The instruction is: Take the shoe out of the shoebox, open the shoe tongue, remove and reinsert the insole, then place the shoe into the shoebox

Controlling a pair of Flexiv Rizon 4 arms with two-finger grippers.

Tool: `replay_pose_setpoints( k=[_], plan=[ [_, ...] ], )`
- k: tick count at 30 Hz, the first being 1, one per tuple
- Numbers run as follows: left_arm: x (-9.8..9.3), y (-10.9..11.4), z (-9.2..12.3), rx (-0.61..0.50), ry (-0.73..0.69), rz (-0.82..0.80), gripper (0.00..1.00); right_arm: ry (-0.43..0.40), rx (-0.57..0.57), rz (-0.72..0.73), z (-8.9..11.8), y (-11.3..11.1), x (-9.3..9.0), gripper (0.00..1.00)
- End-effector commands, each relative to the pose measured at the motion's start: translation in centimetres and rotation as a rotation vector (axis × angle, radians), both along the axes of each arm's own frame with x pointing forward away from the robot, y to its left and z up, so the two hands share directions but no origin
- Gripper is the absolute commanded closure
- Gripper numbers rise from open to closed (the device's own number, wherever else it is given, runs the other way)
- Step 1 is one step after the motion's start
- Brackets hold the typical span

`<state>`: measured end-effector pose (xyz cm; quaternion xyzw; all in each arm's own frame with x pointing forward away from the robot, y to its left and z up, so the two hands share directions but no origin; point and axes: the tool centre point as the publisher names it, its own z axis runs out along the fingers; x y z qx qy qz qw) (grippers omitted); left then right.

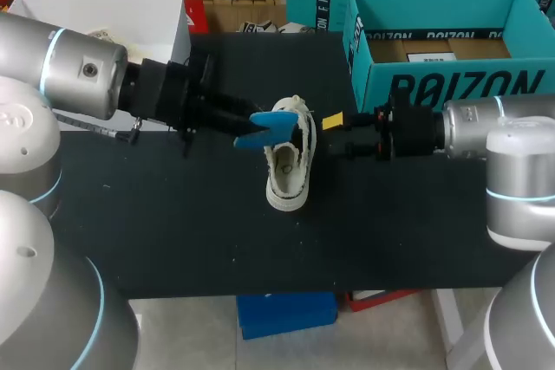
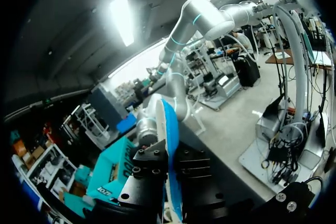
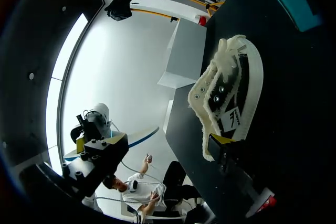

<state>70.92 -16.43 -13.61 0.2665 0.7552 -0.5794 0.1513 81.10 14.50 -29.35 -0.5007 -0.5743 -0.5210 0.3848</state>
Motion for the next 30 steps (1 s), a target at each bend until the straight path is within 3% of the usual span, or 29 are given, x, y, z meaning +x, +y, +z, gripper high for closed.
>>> replay_pose_setpoints(
  k=[1,5,10,16,23,30],
  plan=[
    [0.0,-0.1,0.0,0.001,-0.001,0.002,1.00,0.000,-0.001,-0.003,-0.1,0.2,0.0,0.00],
    [0.0,-0.1,0.0,0.001,-0.001,0.002,1.00,0.000,-0.001,-0.003,-0.1,0.2,0.0,0.00],
    [-4.9,-2.1,-1.1,-0.060,-0.173,-0.056,1.00,0.000,-0.001,-0.003,-0.1,0.2,0.0,0.00],
    [-8.0,-2.2,-3.1,0.030,-0.383,-0.053,1.00,0.000,-0.001,-0.003,-0.1,0.2,0.0,0.00],
    [-9.2,-1.3,-4.3,0.018,-0.600,-0.039,1.00,0.000,-0.001,-0.003,-0.1,0.2,0.0,0.00],
    [-9.7,-0.5,-6.9,0.001,-0.743,-0.008,1.00,0.000,-0.001,-0.003,-0.1,0.2,0.0,0.00]
  ],
)
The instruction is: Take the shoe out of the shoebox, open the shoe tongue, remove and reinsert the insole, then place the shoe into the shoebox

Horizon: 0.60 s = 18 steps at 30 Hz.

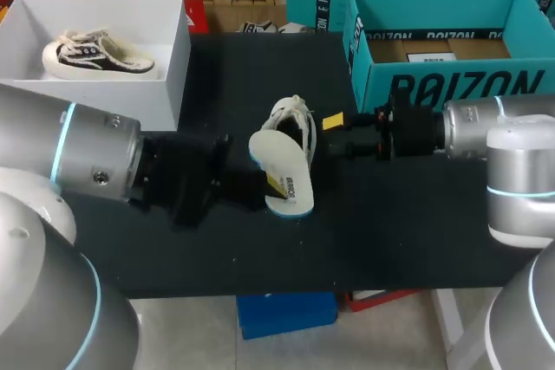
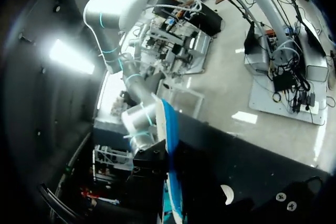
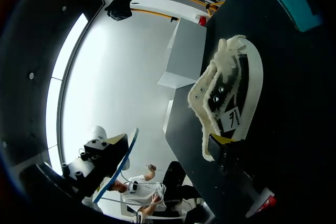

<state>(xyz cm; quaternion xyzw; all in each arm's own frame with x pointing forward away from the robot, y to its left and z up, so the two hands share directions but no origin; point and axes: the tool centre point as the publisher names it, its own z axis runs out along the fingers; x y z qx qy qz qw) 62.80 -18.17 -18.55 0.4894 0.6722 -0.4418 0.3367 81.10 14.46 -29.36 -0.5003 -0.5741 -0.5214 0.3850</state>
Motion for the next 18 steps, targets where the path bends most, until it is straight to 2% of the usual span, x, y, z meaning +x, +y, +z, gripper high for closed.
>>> replay_pose_setpoints(
  k=[1,12,14,16,18],
  plan=[
    [-1.7,1.4,-2.4,-0.121,-0.109,0.075,1.00,0.001,-0.002,-0.003,-0.1,0.2,0.0,0.00],
    [0.4,2.3,-7.1,-0.119,-0.225,0.070,1.00,0.001,-0.002,-0.003,-0.1,0.2,0.0,0.00],
    [1.3,2.6,-7.6,-0.135,-0.203,0.082,1.00,0.001,-0.002,-0.003,-0.1,0.2,0.0,0.00],
    [2.0,2.7,-8.2,-0.150,-0.101,0.098,1.00,0.001,-0.002,-0.003,-0.1,0.2,0.0,0.00],
    [2.0,2.7,-8.2,-0.150,-0.101,0.098,1.00,0.001,-0.002,-0.003,-0.1,0.2,0.0,0.00]
  ],
)
